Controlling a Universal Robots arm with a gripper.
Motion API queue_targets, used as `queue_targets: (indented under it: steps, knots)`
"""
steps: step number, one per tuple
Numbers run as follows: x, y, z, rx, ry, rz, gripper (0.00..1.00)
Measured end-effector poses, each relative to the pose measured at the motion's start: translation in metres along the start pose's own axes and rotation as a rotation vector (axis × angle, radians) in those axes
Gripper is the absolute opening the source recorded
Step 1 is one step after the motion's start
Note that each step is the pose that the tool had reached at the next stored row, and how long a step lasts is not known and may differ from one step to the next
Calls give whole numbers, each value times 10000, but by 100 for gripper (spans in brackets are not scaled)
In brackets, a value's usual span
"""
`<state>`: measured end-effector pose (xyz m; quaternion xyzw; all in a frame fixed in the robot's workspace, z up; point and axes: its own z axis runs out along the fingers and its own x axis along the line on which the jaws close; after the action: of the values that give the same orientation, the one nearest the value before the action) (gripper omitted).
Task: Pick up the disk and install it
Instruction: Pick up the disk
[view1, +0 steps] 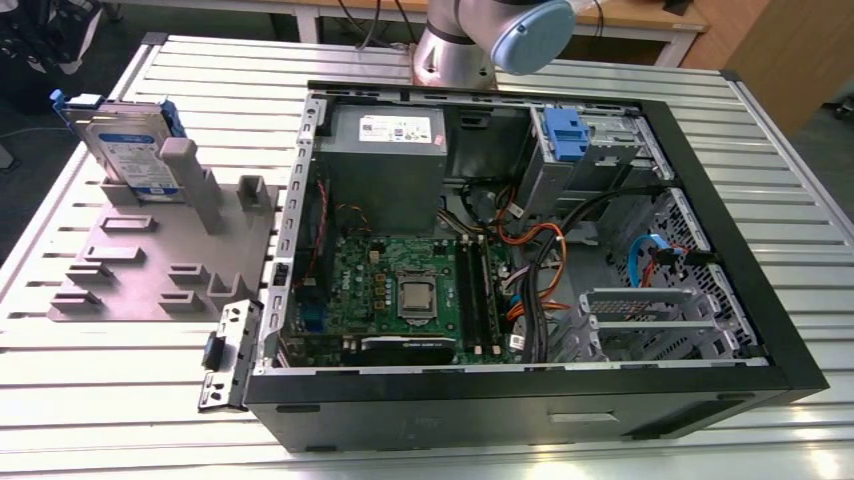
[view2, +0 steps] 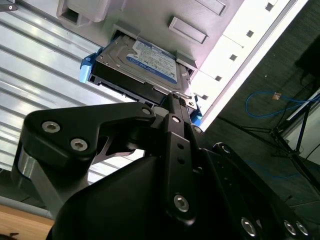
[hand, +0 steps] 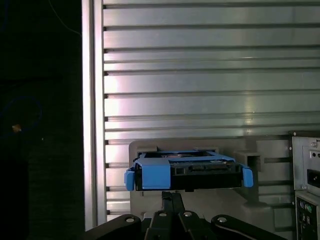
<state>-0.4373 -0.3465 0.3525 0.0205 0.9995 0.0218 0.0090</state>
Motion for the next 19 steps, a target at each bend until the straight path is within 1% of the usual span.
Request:
queue_targets:
  steps: [3, 10, 16, 19]
  knots:
    - [0, 0, 0, -3, 8, -186, 11]
    - [0, 0, 0, -13, 33, -751, 11]
    - [0, 0, 0, -23, 61, -1380, 11]
    - [0, 0, 0, -30, 79, -1771, 11]
